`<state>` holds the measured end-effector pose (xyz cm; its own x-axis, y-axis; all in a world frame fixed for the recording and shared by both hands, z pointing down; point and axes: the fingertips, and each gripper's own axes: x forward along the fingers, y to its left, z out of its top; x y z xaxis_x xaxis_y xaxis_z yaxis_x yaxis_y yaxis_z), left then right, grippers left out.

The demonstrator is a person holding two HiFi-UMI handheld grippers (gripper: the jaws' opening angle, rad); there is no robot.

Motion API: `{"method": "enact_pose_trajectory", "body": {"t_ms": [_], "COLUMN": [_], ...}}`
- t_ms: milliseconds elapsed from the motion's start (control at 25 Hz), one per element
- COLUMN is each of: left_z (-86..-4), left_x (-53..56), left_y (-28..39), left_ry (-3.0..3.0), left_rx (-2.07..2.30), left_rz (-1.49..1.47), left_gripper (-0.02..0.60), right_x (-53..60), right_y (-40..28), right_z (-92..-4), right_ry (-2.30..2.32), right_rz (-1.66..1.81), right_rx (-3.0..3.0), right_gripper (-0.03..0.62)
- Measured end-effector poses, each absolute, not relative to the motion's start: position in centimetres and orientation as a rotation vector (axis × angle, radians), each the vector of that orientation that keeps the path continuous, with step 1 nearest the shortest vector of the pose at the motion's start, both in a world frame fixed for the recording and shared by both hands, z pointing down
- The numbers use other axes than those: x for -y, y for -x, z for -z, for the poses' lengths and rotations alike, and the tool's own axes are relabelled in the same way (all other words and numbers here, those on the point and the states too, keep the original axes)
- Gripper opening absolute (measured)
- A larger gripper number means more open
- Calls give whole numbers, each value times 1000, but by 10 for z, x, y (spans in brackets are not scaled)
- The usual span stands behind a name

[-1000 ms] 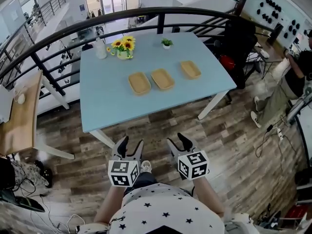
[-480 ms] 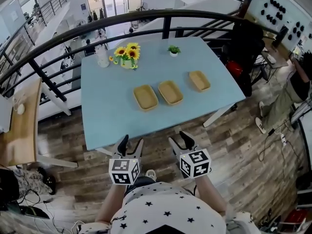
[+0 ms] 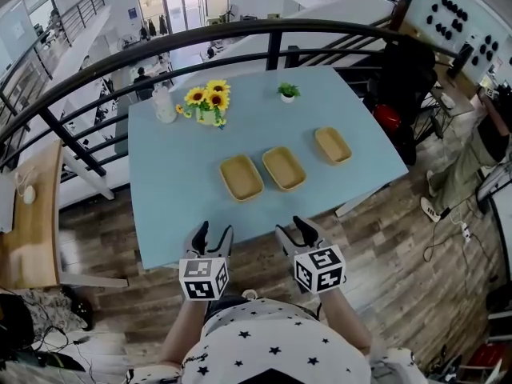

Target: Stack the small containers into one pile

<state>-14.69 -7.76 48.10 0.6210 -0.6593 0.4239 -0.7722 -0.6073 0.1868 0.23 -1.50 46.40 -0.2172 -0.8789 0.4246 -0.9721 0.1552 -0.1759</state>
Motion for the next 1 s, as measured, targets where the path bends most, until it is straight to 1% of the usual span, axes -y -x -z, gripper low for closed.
{"method": "enact_pose_trajectory", "body": {"t_ms": [440, 1000], "left_z": [-494, -527], "left_x": [117, 188], "left_y": [139, 98], "left_ry": [-2446, -2318], "left_rx": [1197, 1319], "left_rz": [-459, -466], "left_gripper": [230, 230], "right_x": [27, 78], "right_y": [-9, -62], "right_z": [-478, -487], "right_ry": [-1797, -1668], "right_rz": [-657, -619], "right_rx": [2200, 2245], "right_gripper": [190, 190]}}
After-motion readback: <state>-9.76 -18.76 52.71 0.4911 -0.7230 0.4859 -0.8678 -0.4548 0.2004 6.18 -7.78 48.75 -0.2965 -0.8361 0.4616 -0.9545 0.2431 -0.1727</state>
